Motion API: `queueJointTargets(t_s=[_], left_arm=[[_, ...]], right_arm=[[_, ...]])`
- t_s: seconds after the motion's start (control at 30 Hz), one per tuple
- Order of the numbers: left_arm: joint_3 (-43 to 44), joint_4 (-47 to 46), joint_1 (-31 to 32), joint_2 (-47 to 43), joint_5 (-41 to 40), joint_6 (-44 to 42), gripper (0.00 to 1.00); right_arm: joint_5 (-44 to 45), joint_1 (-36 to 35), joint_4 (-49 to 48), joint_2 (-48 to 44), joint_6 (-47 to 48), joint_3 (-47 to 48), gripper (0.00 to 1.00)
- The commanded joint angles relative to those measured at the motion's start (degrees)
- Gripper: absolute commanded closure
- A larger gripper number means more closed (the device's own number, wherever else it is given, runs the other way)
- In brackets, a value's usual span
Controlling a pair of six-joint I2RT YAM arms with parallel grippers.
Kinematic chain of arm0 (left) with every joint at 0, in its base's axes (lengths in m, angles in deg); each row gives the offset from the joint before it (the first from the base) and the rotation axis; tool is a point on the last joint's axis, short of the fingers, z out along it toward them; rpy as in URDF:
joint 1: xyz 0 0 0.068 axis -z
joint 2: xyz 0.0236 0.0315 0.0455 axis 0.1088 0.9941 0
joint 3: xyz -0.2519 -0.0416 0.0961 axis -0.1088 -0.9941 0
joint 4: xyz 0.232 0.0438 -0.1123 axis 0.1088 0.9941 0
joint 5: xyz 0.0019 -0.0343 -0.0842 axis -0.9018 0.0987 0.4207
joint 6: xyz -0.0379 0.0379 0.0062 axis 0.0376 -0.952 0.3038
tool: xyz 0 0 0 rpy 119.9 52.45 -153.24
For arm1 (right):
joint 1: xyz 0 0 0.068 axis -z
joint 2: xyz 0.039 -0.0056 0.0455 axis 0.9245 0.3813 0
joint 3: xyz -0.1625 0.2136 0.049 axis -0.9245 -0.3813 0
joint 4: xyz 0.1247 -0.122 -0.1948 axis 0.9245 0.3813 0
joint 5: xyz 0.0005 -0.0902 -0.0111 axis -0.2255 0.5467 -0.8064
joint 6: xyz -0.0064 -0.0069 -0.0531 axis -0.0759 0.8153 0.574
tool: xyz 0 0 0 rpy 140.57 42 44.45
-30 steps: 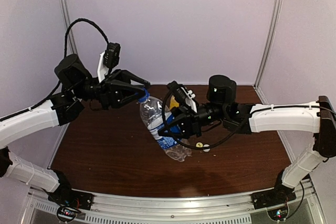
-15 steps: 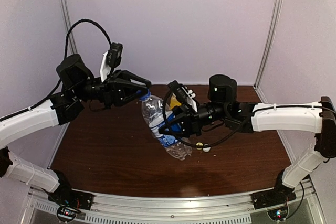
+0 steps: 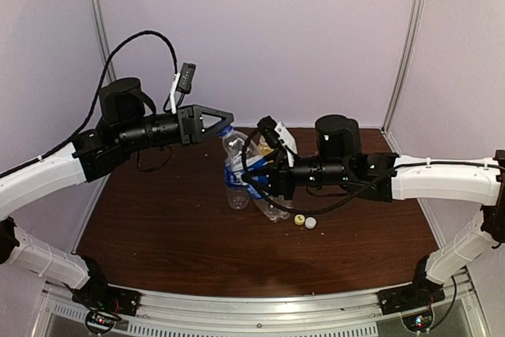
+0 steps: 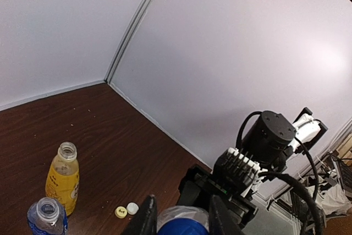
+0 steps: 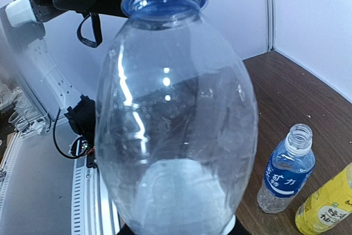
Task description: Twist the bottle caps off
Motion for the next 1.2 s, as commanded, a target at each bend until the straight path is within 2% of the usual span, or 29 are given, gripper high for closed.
queueJointTargets(t_s=[0.0, 0.23, 0.5, 0.6, 0.73, 0.87, 0.97, 1.17], left_arm=[[1.3, 0.2, -0.1, 1.2, -2.9, 3.1, 1.0], [-0.9, -8.4, -0.1, 0.7, 4.6, -0.5, 0.7], [-3.8, -13.2, -0.1, -3.5, 14.6, -11.0, 0.27], [-4.1, -13.8, -0.1, -4.5, 18.8, -13.9, 0.18], [-4.0, -15.4, -0.1, -4.2, 25.7, -14.9, 0.17], [-5.7, -22.8, -0.1, -2.9, 30.7, -11.1, 0.2], [-6.2, -27.8, -0.1, -1.7, 33.1, -7.7, 0.26], [-6.0, -29.1, -0.1, -0.3, 35.3, -6.4, 0.37]], right_arm=[[11.1, 0.3, -0.6, -2.8, 1.3, 0.1, 0.69], [5.3, 0.3, -1.9, -4.3, 2.2, -1.8, 0.69], [-9.2, 0.3, -2.2, -4.6, 2.6, -0.9, 0.68], [-14.5, 0.3, -3.1, -3.9, 1.6, -0.5, 0.68], [-22.6, 0.3, -5.2, -2.0, -0.6, 0.5, 0.68], [-29.7, 0.3, -10.3, 0.2, -4.5, 0.6, 0.67], [-32.0, 0.3, -12.8, 1.0, -6.2, 0.8, 0.67], [-32.4, 0.3, -14.2, 1.2, -7.1, 0.8, 0.67]])
